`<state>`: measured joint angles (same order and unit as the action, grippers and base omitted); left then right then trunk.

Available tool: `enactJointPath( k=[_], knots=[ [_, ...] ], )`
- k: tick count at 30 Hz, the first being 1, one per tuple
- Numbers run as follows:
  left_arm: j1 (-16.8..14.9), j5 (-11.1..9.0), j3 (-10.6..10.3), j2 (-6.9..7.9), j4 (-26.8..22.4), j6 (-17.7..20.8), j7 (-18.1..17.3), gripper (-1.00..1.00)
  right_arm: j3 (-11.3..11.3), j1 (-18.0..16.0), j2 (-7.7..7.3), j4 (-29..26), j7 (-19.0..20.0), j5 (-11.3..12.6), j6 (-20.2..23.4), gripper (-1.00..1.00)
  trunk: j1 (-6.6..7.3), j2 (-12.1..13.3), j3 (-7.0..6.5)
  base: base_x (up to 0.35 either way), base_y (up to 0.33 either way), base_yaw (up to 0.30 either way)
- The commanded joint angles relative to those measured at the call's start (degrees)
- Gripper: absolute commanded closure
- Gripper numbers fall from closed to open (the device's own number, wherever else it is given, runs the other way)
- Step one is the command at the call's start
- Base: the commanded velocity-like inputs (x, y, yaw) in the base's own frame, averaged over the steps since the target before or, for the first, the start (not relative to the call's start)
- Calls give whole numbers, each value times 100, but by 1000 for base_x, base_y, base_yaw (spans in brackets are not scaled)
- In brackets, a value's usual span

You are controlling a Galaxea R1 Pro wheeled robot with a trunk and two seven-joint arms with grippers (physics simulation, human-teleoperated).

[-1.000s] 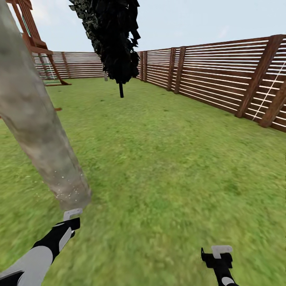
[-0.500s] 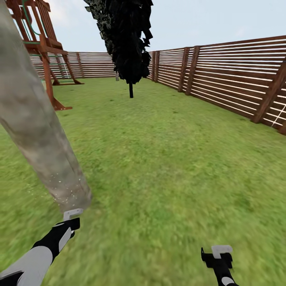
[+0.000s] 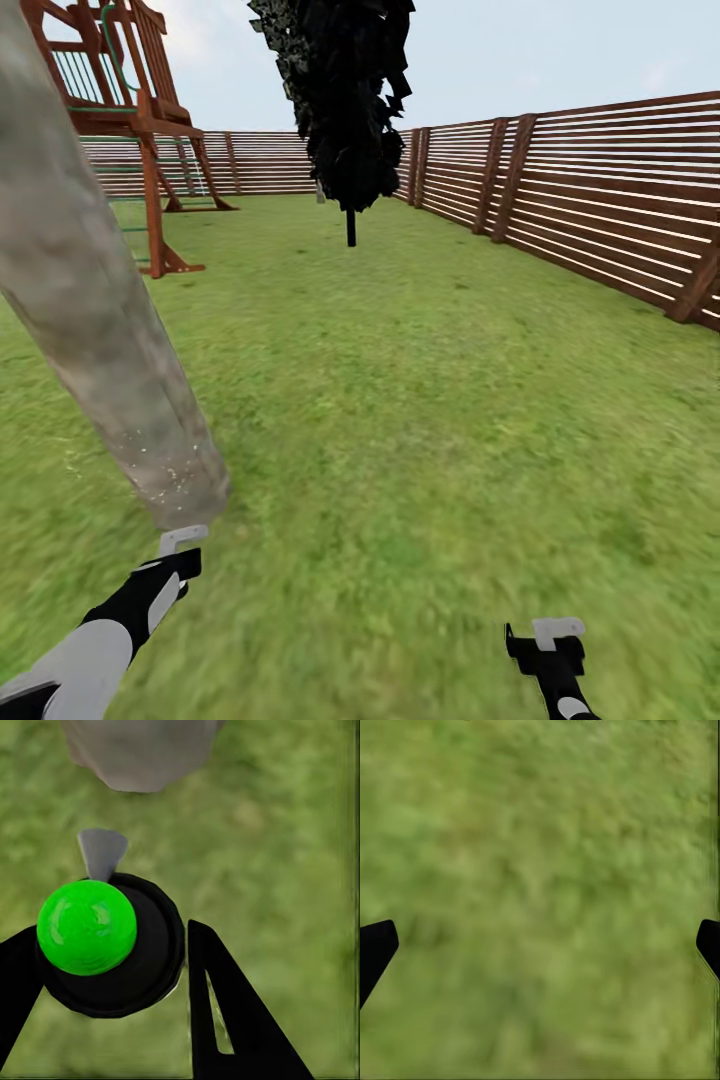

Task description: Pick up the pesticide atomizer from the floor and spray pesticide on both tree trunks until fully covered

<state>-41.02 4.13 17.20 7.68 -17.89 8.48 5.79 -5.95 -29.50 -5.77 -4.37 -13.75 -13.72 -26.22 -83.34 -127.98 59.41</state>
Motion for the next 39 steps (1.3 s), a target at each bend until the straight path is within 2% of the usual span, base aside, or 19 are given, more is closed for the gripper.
enactJointPath(
  k=[1,6,9,11,16,18,24,27,30,39],
  knots=[
    [-2,42,24,-7,-12,38,1,100,-47,-3,4,7,-13,-60,-18,-100,1,-2,4,0,-273,157],
    [-2,37,35,48,-28,42,1,100,-47,-3,-3,7,-22,-60,-17,-100,1,-2,4,74,-205,254],
    [-22,31,25,16,-144,72,-10,100,-47,-3,-3,7,-22,-60,-19,-100,1,-2,4,11,-17,276],
    [-78,27,19,-21,-557,540,-33,100,-47,-3,-3,7,-22,-60,-15,-100,1,-2,4,1,-2,276],
    [-82,58,-41,47,-2239,2317,-335,100,-47,-3,-3,7,-20,-60,-15,-100,1,-2,4,0,0,261],
    [-73,67,-48,62,-2549,2602,-366,100,-47,-4,-2,7,-21,-60,-16,-100,1,-2,4,0,0,77],
    [-66,70,-64,27,-3119,3034,-386,100,-47,-3,-3,8,-22,-60,-17,-100,1,-2,4,0,0,5],
    [-36,70,-138,20,-3354,3085,-386,100,-47,-3,-3,7,-20,-60,-20,-100,1,-2,4,31,-97,0],
    [-31,61,-284,23,-3397,3089,-386,100,-47,-3,-3,7,-22,-60,-22,-100,1,-2,4,85,-232,0],
    [-51,36,-297,54,-3405,3098,-388,100,-47,-3,-3,7,-19,-60,-23,-100,1,-2,4,101,-260,0]
  ],
)
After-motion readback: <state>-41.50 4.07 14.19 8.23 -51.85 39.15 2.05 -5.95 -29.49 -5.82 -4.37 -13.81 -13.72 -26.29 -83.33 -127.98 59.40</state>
